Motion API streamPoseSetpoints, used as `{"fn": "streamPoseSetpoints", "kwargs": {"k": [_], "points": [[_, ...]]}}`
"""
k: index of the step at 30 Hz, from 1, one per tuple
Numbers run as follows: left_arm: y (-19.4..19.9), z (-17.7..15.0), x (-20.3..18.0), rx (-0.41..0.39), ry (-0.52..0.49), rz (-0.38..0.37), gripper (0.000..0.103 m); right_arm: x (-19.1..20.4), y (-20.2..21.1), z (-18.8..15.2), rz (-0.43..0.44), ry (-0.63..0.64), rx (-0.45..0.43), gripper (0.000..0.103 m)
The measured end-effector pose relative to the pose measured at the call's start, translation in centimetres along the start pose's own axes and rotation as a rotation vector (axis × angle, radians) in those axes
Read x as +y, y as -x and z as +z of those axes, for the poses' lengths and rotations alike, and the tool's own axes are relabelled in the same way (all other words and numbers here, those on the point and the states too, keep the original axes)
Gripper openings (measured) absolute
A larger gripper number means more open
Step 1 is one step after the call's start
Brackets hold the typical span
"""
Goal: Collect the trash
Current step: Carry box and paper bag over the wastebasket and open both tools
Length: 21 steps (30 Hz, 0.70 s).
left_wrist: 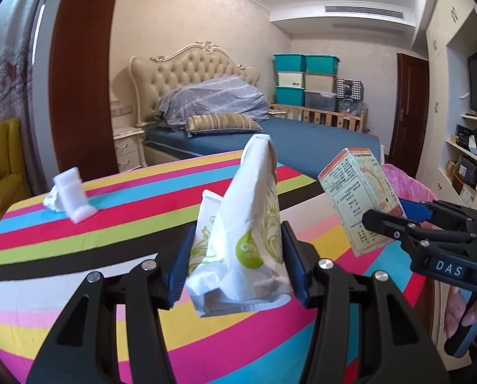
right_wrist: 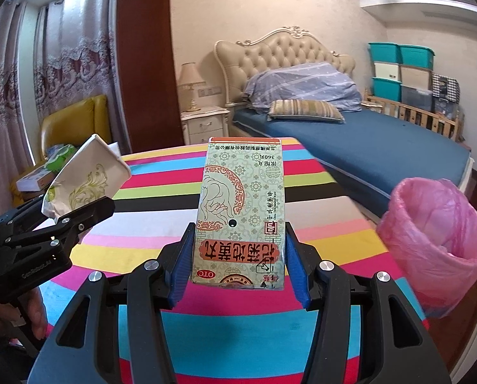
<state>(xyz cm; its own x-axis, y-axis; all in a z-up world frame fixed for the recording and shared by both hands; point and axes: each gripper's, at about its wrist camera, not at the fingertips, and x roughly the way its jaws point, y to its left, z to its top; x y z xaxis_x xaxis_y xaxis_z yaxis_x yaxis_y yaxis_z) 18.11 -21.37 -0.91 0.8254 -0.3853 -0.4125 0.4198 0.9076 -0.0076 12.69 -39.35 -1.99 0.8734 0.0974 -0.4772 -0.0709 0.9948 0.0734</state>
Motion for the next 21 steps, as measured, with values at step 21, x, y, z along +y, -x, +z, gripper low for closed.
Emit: {"fn": "streamPoseSetpoints", "kwargs": {"k": [21], "points": [[-11.3,6.2,-13.9,0.063,-0.082,-0.289,0.051,-15.8,3.4,-0.9,-0.265,-0.105,-0.040,0.050]]}}
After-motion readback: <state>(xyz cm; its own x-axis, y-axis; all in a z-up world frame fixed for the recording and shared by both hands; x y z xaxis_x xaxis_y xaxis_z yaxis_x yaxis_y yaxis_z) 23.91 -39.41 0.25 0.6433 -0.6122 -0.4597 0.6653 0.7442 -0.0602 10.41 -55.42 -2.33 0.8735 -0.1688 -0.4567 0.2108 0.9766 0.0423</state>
